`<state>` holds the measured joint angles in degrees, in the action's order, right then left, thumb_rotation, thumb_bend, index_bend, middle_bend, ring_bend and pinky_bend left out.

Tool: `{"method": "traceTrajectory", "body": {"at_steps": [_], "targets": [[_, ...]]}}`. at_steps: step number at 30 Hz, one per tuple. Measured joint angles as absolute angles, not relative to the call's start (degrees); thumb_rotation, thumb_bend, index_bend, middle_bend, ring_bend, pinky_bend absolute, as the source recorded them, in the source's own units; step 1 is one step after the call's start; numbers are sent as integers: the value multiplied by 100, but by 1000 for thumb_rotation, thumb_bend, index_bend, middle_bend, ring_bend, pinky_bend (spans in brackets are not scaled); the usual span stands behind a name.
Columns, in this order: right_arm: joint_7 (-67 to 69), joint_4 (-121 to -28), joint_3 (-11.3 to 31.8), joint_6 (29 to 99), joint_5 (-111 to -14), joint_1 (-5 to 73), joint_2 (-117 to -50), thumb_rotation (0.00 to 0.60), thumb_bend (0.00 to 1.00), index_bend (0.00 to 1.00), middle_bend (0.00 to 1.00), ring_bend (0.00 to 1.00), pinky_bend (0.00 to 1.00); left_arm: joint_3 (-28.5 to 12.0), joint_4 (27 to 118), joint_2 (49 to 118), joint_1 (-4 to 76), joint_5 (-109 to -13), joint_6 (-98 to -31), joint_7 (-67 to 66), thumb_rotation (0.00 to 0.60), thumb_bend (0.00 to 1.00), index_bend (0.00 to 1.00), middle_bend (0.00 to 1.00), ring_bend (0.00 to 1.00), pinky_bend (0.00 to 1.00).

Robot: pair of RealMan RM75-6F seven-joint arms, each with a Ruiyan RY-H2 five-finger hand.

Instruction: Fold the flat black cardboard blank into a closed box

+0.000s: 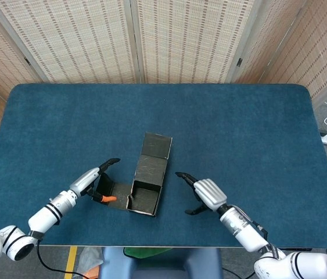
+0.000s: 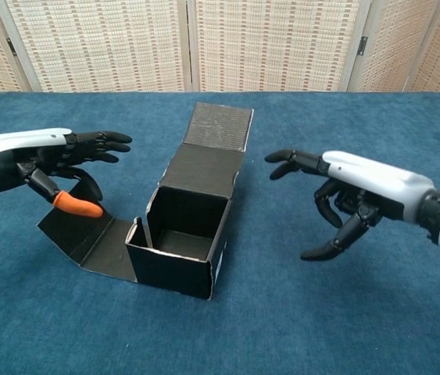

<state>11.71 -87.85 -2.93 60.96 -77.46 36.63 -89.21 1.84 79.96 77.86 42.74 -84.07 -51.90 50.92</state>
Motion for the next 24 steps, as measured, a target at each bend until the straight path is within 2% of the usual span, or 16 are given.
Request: {"method": "traceTrajectory", "body": {"at_steps": [9,16,24], "targets": [[2267,-8570,141,5373,-7173,3510,-9720,600,0,0,0,637,1000,53,8176,7703,4161,-8379,-5226,4972,600,180,0,0,28,348],[2167,-8202,560,5314,-6704,3462,-10465,600,0,0,0,621,1000,0,8211,7678,4124,-8428,-5194,5045,600,180,0,0,28,346],[1763,-8052,676,5194,-6668,3466,-10810,600,0,0,0,597,1000,10,8137,7645,4117,-8537,-5109,5291,600,180,0,0,28,341]]}}
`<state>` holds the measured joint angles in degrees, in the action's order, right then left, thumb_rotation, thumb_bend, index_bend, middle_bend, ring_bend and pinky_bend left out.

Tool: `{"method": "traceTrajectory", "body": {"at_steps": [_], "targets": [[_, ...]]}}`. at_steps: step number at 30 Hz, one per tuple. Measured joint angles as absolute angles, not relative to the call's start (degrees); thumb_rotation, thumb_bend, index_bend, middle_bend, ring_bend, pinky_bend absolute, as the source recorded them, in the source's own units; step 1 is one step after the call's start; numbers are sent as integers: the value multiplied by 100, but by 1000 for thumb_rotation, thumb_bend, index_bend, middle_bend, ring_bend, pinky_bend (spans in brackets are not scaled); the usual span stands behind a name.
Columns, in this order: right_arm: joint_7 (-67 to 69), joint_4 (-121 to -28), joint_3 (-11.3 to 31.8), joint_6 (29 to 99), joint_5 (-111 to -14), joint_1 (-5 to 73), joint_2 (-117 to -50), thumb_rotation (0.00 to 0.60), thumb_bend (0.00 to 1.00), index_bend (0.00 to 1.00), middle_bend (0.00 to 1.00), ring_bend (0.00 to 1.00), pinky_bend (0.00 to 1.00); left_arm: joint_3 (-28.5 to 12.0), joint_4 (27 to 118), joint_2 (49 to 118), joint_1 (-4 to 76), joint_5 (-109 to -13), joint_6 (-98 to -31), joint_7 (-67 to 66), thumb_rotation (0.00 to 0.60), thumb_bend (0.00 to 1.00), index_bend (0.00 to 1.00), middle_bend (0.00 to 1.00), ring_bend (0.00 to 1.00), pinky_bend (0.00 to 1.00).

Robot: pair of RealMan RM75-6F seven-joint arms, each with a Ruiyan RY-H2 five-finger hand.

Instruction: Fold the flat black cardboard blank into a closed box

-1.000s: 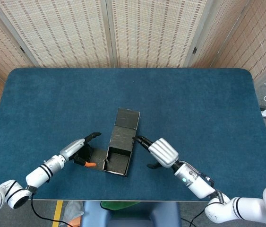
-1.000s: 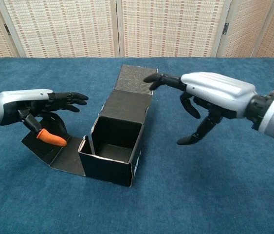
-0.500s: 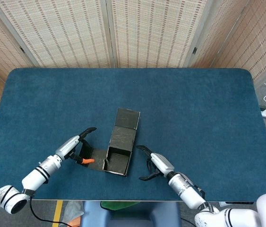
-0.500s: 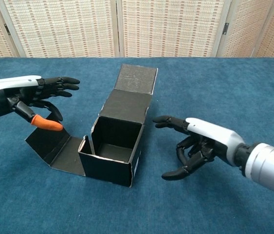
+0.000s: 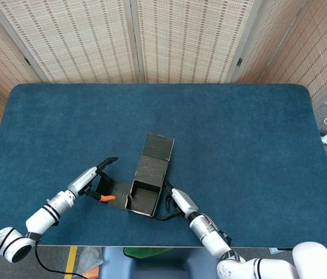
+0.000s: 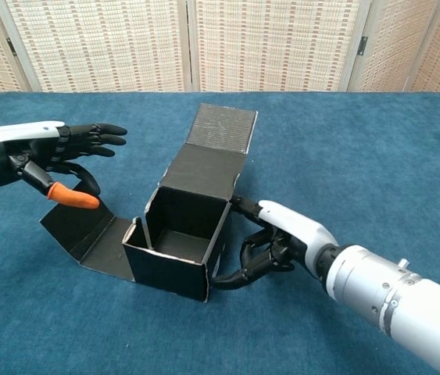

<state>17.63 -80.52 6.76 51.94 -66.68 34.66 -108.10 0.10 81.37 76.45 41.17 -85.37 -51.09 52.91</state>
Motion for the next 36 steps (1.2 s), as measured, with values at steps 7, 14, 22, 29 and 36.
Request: {"method": "traceTrajectory", "body": {"at_steps": [7,14,22,29,36], "targets": [[1432,-8042,685,5290,-6614,3359,-11011,600,0,0,0,574,1000,29,8029,7646,4116,-8670,-5081,5594,600,180,0,0,28,339],[1198,-8105,613,5366,-6683,3262,-11044,600,0,0,0,571,1000,87,7927,7660,4118,-8831,-5112,5814,600,180,0,0,28,335],[784,-7596,1228,5318,-6547,3573,-11231,600,0,0,0,571,1000,144,7866,7616,4133,-8930,-5125,5922,600,180,0,0,28,331],[523,-7206,1712,5072,-6165,3878,-11302,600,0,0,0,571,1000,156,7900,7579,4125,-8900,-5107,5854,600,180,0,0,28,327],[659,-7847,1541,4987,-6017,3637,-11095,600,0,0,0,571,1000,157,7913,7576,4144,-8907,-5085,5759,600,180,0,0,26,323]]}}
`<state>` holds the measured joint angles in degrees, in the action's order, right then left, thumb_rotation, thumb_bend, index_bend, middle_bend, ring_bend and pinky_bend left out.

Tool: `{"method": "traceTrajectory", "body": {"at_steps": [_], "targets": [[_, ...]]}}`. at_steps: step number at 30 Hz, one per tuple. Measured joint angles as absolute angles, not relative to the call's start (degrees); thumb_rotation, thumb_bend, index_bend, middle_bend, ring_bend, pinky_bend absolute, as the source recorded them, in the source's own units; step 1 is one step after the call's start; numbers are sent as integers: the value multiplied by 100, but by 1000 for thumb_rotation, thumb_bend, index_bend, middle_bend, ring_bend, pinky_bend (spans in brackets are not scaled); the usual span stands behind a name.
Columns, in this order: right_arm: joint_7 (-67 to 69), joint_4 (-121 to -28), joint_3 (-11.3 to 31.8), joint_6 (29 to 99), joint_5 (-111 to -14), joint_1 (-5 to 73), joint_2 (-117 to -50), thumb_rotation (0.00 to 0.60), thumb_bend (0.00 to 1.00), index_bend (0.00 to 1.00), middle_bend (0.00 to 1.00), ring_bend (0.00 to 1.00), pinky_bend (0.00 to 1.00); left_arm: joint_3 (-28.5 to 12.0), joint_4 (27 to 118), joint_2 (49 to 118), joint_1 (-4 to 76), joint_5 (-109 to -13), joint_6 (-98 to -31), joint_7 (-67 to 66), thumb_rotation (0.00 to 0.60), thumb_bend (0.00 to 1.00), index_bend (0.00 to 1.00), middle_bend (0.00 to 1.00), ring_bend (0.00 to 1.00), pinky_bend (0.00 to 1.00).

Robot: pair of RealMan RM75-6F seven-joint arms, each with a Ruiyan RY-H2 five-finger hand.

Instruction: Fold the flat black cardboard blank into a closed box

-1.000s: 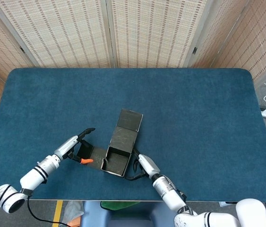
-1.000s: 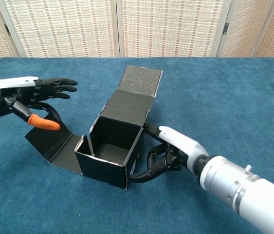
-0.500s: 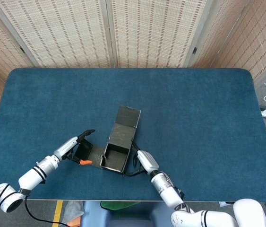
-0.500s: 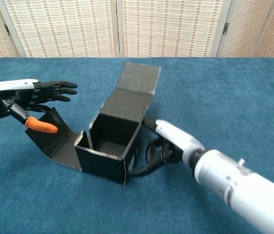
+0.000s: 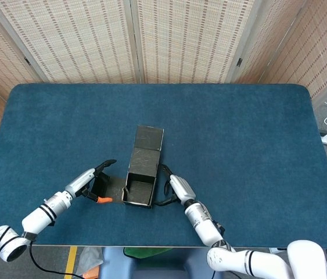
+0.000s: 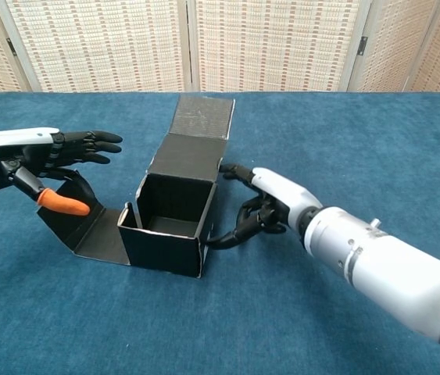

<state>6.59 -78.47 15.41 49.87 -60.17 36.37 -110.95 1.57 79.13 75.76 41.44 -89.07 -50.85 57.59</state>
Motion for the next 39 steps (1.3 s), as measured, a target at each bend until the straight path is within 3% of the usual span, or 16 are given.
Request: {"method": "traceTrajectory", "body": {"at_steps": [14,27,39], "targets": [[799,-7566,1408,5330,-6078,3441,-11789,600,0,0,0,555,1000,107,7954,7528,4089,-8842,-5169,5577,600,179,0,0,10,296],[767,-8098,1136,5688,-6335,3086,-11667,600,0,0,0,508,994,137,7839,7537,4050,-8906,-5234,5749,600,178,0,0,6,285],[710,-6701,1728,5731,-6202,3362,-12797,600,0,0,4,518,992,168,7825,7521,4025,-8972,-5324,5866,600,179,0,0,5,276]]}}
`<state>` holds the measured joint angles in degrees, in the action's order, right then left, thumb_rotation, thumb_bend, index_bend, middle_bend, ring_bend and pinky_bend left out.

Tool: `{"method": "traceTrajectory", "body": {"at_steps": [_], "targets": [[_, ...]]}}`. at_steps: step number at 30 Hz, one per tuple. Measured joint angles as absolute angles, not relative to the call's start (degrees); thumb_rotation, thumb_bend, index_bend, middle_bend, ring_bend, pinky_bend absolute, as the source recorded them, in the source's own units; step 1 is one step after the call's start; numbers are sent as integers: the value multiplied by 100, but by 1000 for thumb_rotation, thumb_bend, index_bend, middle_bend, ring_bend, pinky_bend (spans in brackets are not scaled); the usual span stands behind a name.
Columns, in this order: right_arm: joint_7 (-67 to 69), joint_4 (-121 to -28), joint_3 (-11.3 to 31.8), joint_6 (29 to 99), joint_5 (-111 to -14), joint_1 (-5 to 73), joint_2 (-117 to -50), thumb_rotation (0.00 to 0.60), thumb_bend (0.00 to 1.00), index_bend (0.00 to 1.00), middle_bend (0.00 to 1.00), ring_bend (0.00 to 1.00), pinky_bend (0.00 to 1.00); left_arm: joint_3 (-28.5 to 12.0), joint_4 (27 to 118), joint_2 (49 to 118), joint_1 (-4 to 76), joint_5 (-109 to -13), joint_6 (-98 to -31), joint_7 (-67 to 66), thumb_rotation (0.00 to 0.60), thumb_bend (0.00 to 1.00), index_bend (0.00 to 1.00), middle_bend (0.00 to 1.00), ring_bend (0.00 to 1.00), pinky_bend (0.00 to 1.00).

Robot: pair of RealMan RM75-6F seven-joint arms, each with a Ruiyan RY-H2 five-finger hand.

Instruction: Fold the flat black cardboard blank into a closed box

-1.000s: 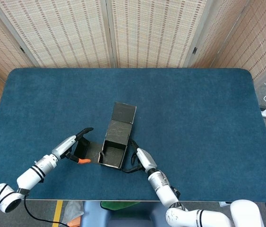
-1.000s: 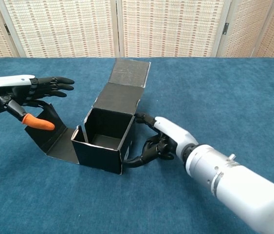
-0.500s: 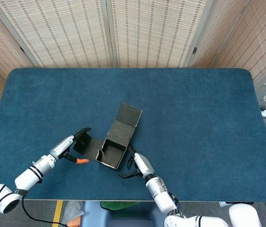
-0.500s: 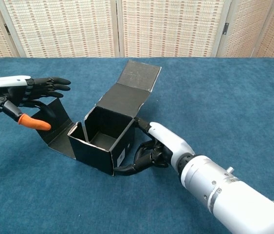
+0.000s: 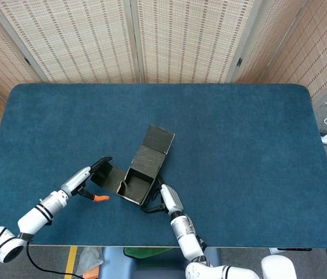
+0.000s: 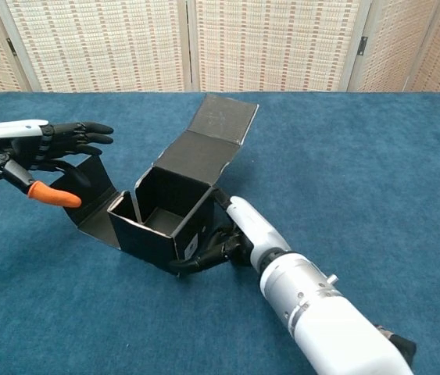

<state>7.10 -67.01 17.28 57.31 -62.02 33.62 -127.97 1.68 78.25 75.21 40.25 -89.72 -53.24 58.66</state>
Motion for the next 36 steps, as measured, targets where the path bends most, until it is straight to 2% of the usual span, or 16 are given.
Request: {"method": "traceTrajectory", "body": {"at_steps": [3,4,6,12,16,21,24,28,33,36], "targets": [[739,-6419,1860,5739,-6230,3468,-12951,600,0,0,106,562,992,185,7790,7520,4013,-8983,-5335,5906,600,178,0,0,5,276],[737,-6351,1888,5730,-6232,3510,-12968,600,2,6,168,583,992,188,7786,7519,4011,-8985,-5337,5916,600,178,0,0,5,275],[724,-6219,1941,5708,-6224,3611,-12987,600,30,44,228,613,994,194,7774,7517,4005,-8986,-5344,5931,600,179,0,0,5,275],[635,-5938,2093,5601,-6213,3833,-12988,600,251,338,422,667,1000,185,7773,7513,4019,-8977,-5328,5920,600,178,0,0,5,274],[625,-5911,2141,5482,-6347,3925,-12813,600,341,402,470,670,1000,174,7776,7513,4029,-8948,-5298,5901,600,180,0,0,5,275],[709,-6241,2109,5206,-6475,3946,-12324,600,353,414,478,670,1000,136,7764,7526,4007,-8855,-5298,5759,600,179,0,0,7,282],[854,-6527,2121,4978,-6507,3942,-11915,600,354,429,494,670,1000,46,7770,7554,3940,-8703,-5392,5546,600,181,0,0,35,320],[1197,-6798,2239,4664,-6424,3936,-11495,600,354,441,511,670,1000,-162,7834,7620,3775,-8366,-5691,4985,600,188,20,35,129,427],[1849,-6948,2484,4253,-6211,3951,-11237,600,354,444,522,670,1000,-524,7989,7781,3466,-7880,-6413,3920,600,202,189,228,342,643],[2271,-6975,2636,4050,-6157,3982,-11109,600,354,444,523,671,1000,-696,8076,7885,3247,-7738,-6930,3391,600,211,321,359,463,729]]}}
